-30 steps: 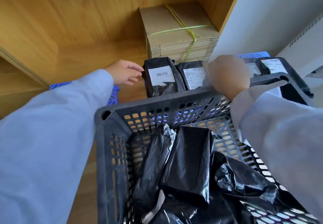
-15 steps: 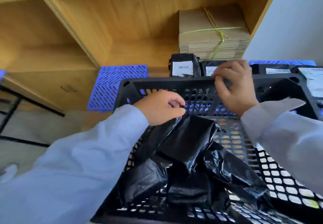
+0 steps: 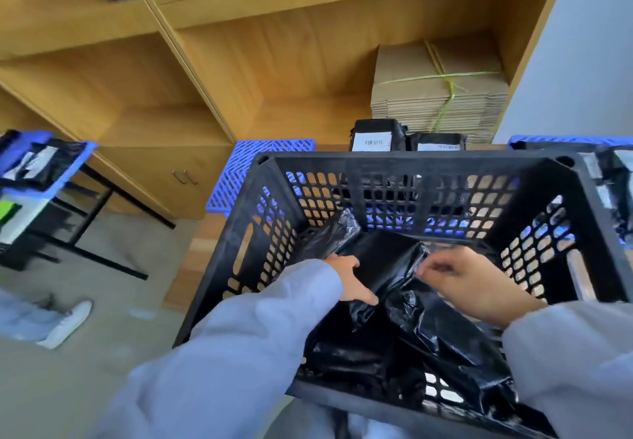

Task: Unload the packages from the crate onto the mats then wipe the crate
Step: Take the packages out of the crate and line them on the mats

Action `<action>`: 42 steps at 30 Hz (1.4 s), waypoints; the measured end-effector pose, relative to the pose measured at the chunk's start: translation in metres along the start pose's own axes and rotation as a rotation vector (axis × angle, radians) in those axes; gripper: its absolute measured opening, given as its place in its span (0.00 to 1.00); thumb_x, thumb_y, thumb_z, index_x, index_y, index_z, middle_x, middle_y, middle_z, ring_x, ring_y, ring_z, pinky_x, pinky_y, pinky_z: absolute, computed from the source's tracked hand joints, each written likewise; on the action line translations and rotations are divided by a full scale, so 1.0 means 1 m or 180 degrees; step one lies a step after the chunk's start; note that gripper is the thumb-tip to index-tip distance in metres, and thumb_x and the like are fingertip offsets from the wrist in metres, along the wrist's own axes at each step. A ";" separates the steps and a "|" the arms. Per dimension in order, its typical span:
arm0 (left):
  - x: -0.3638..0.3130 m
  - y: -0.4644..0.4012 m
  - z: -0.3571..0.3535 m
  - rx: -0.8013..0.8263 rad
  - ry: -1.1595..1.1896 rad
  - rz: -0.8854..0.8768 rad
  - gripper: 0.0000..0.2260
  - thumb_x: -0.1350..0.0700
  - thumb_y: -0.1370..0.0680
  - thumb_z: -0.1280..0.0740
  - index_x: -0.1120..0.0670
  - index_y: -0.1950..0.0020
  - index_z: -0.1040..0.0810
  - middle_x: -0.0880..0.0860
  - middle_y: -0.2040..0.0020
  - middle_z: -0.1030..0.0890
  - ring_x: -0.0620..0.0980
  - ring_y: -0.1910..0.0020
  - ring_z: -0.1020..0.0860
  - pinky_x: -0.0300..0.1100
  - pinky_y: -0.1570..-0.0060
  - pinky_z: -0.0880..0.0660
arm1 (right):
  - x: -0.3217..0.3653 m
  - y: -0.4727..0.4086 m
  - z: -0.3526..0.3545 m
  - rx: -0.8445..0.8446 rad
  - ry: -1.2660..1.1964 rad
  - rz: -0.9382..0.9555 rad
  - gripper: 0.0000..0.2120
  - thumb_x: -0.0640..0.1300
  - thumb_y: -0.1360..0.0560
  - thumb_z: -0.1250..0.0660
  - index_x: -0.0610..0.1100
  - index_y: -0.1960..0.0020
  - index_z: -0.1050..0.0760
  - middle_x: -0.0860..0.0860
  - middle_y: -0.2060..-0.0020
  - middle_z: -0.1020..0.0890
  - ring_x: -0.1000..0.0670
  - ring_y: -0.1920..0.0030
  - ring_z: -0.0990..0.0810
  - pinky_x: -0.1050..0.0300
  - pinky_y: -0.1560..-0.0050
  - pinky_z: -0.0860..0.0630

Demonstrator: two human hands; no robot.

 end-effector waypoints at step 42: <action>0.011 0.088 0.052 -0.0180 0.2480 -0.0755 0.21 0.54 0.29 0.27 0.37 0.40 0.25 0.43 0.45 0.19 0.37 0.49 0.23 0.23 0.41 0.35 | -0.016 0.011 0.052 -0.1786 -0.2542 -0.0320 0.10 0.42 0.21 0.37 0.42 0.57 0.19 0.47 0.62 0.18 0.48 0.60 0.21 0.50 0.54 0.23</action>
Point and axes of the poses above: each hand's wrist, its own y-axis away from the middle knuckle, its own z-axis out of the back of the hand, x = y × z, the point moved 9 cm from there along -y, towards the middle knuckle
